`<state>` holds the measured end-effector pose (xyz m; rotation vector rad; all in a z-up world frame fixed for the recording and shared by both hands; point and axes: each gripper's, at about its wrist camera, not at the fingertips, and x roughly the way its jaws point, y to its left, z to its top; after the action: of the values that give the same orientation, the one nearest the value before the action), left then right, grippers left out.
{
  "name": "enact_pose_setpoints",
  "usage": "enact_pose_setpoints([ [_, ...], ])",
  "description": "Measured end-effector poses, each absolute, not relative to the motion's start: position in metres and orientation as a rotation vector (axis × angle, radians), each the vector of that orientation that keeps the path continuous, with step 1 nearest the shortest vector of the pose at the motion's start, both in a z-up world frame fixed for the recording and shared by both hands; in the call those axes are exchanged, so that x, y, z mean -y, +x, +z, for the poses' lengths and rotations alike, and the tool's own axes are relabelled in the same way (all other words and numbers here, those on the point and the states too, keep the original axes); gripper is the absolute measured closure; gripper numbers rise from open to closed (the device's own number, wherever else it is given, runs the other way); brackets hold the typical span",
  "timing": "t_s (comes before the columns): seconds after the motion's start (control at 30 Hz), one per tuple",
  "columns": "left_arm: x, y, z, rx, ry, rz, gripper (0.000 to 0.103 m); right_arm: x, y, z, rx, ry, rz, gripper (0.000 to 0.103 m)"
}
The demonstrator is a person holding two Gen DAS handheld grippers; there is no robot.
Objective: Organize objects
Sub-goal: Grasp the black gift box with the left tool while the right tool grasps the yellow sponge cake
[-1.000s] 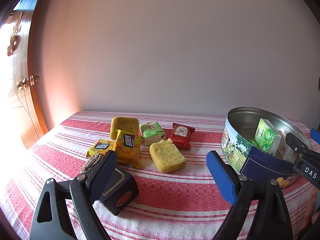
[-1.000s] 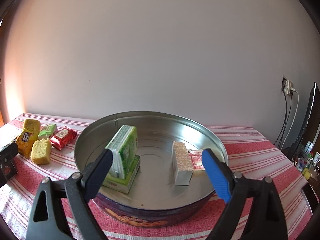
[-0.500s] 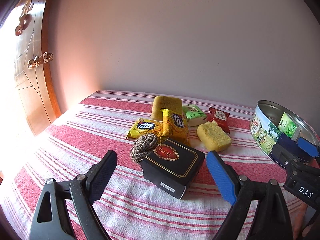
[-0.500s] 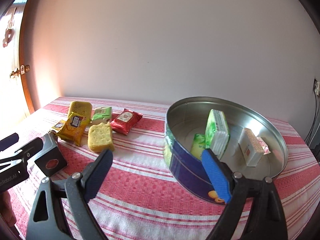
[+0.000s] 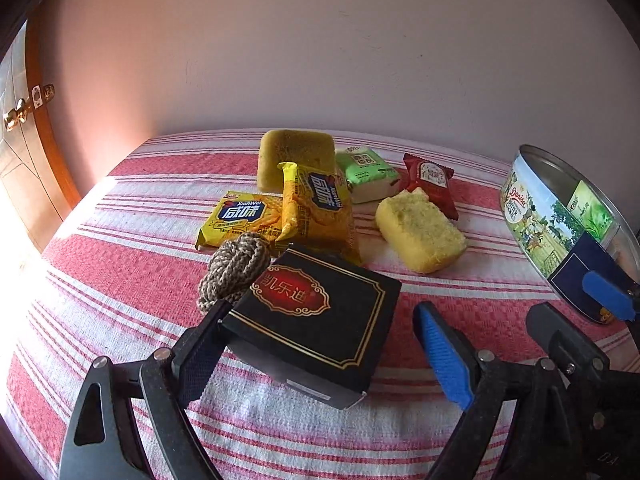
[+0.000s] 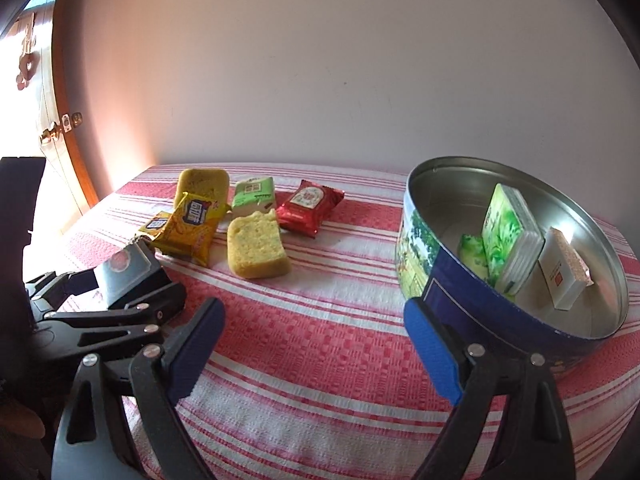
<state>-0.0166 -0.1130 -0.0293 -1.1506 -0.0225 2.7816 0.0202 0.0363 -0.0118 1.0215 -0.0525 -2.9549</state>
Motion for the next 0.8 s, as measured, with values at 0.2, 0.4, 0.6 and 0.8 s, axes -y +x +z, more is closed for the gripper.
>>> enact_pose_setpoints([
  [0.2, 0.129, -0.015, -0.028, 0.163, -1.135, 2.779, 0.039, -0.036, 0.007, -0.016, 0.11, 1.069, -2.914, 0.011],
  [0.4, 0.14, 0.003, -0.005, 0.188, -0.883, 2.93, 0.041, -0.023, -0.024, -0.015, 0.096, 1.075, -2.888, 0.012],
  [0.6, 0.161, -0.002, -0.004, 0.291, -0.886, 2.987, 0.041, -0.006, -0.078, -0.028, 0.108, 1.204, -2.792, 0.018],
  [0.8, 0.162, -0.003, -0.005, 0.31, -0.887, 2.991, 0.041, 0.008, -0.098, -0.041, 0.074, 1.299, -2.722, 0.05],
])
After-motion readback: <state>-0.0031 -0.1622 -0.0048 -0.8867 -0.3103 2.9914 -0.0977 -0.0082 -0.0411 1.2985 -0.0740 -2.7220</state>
